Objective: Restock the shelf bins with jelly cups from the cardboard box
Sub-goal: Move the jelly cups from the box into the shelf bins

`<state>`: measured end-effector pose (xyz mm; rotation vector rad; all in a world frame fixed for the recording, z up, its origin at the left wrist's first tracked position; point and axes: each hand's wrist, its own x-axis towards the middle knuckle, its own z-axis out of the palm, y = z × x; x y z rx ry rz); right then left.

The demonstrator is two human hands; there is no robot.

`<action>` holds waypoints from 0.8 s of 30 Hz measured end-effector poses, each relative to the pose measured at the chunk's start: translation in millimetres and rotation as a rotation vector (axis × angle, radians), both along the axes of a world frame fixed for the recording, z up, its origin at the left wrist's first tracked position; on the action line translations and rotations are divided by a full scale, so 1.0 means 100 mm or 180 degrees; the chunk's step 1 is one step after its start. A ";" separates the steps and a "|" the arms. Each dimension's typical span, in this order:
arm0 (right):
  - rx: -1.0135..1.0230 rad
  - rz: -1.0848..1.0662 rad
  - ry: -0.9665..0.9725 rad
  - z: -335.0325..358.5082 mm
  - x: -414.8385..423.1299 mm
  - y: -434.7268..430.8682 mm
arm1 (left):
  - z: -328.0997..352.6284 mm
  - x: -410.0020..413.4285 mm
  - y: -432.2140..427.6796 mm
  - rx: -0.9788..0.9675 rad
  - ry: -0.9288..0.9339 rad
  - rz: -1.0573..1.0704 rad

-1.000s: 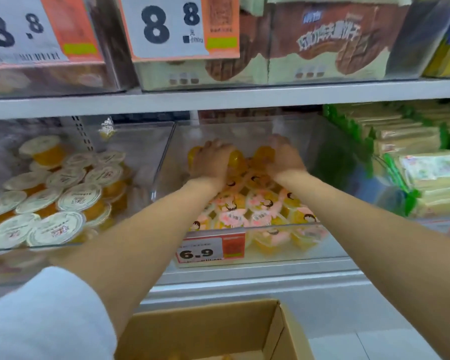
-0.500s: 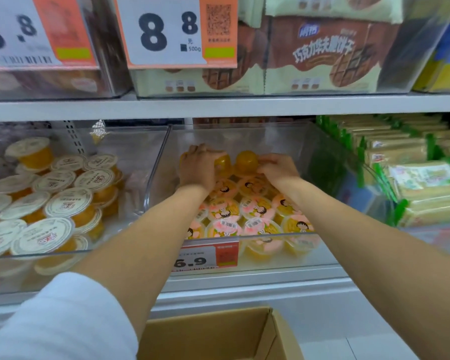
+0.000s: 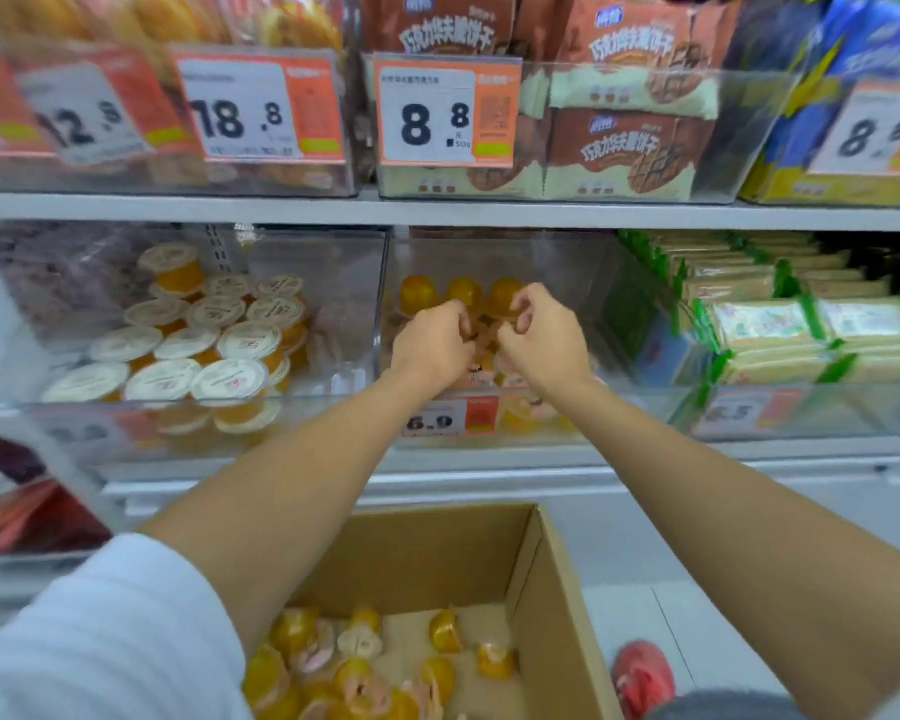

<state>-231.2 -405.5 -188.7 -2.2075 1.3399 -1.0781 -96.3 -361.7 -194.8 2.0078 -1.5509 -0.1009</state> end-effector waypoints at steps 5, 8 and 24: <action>-0.0297 0.0113 0.0276 -0.29 -0.10 0.91 | 0.01 -0.18 1.00 -0.0094 0.0174 0.0210; 0.0384 0.0446 0.0676 -0.68 -0.13 1.33 | -0.36 -0.21 1.55 0.0413 0.0480 0.0400; 0.3115 0.0440 0.1512 -3.47 -0.28 1.86 | -2.97 0.28 2.51 0.3169 0.1473 0.1116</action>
